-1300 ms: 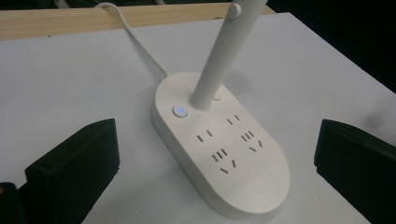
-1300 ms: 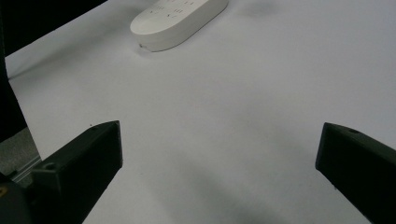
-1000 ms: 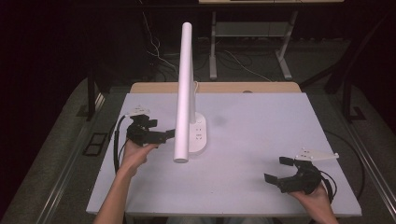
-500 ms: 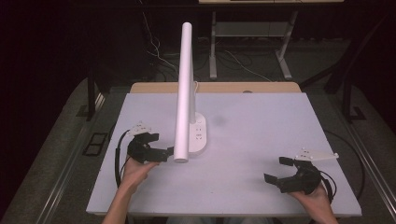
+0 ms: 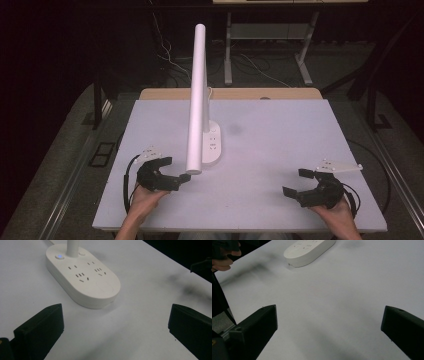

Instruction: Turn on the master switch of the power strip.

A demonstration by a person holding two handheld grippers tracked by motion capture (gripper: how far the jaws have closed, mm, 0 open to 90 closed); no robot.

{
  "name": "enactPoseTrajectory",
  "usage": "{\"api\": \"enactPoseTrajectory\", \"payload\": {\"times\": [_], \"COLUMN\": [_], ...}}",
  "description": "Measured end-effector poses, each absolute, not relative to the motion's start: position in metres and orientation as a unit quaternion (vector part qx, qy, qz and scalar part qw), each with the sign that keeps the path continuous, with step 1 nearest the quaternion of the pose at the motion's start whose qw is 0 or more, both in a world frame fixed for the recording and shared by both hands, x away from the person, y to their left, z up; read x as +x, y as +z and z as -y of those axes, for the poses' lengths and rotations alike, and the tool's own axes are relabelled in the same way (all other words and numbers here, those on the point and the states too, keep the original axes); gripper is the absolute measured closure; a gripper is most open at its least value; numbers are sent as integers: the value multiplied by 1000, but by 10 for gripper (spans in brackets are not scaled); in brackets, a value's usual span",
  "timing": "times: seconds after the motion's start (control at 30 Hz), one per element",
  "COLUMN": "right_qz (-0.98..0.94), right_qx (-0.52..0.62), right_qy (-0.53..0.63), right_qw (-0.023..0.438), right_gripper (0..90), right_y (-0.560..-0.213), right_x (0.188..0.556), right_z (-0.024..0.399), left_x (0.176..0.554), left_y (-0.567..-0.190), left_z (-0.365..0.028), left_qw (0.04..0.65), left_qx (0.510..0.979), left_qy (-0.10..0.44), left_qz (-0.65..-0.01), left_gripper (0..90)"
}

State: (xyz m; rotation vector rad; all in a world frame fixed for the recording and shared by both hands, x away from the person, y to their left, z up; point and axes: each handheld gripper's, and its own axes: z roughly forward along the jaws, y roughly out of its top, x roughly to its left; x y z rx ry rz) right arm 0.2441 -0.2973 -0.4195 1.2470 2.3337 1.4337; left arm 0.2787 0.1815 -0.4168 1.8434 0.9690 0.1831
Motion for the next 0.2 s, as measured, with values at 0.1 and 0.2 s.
{"api": "enactPoseTrajectory", "payload": {"times": [0.1,0.2], "right_qz": [-775,-775], "right_qx": [412,411], "right_qy": [475,475], "right_qw": [65,63], "right_gripper": [0,0], "right_y": [-420,-420], "right_x": [244,243], "right_z": [297,296], "left_x": [275,273], "left_y": [-422,-424], "left_z": [-183,-184], "left_qw": [500,499], "left_qx": [764,768], "left_qy": [71,70], "left_qz": [-402,-396], "left_gripper": [0,0]}}
